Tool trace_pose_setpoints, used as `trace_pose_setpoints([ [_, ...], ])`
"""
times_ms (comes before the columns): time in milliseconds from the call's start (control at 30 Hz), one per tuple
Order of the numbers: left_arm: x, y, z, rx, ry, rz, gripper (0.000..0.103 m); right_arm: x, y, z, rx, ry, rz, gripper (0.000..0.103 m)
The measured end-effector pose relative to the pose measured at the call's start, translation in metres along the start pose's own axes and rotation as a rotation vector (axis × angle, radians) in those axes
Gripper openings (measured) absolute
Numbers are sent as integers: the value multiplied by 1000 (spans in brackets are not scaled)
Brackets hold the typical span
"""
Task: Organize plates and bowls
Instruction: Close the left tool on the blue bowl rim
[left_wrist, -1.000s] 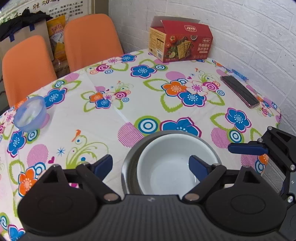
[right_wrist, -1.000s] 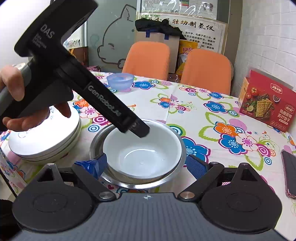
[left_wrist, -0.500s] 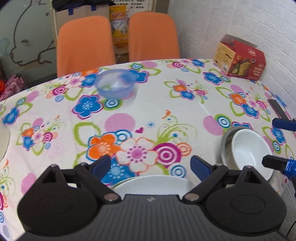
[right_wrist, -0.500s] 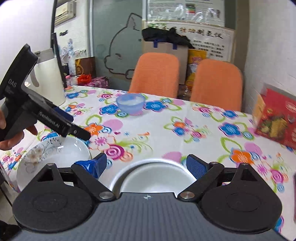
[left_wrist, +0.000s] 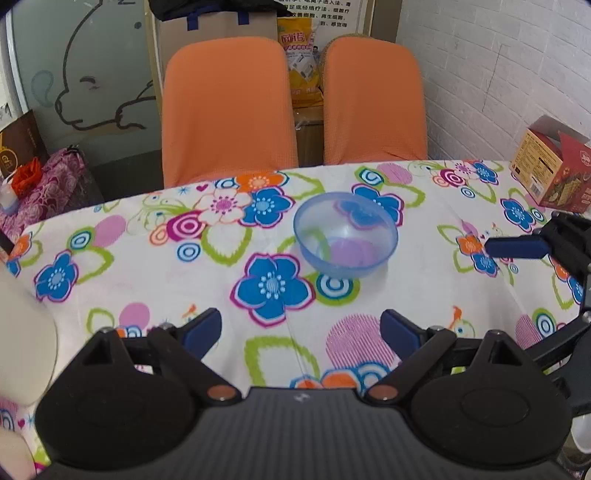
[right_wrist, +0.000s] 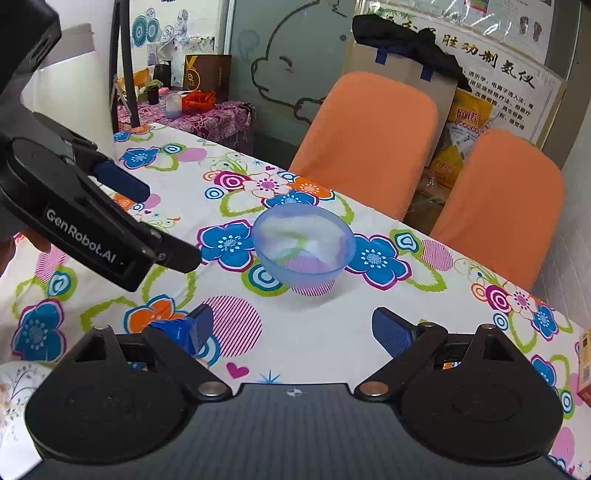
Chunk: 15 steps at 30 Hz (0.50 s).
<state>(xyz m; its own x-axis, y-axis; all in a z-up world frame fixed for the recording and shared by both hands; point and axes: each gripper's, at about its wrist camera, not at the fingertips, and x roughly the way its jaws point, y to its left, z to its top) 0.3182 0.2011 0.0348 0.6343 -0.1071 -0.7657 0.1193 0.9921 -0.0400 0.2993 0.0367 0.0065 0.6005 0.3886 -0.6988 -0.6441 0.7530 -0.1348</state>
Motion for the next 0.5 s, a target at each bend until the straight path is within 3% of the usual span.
trace_pose_setpoints([
  [233,64,-2,55,17,2,-2,93,59,-16,14,61,74,-7,80],
  [500,118,0,61,27,52,-11,93,92,-23,13,119,103,11,80],
])
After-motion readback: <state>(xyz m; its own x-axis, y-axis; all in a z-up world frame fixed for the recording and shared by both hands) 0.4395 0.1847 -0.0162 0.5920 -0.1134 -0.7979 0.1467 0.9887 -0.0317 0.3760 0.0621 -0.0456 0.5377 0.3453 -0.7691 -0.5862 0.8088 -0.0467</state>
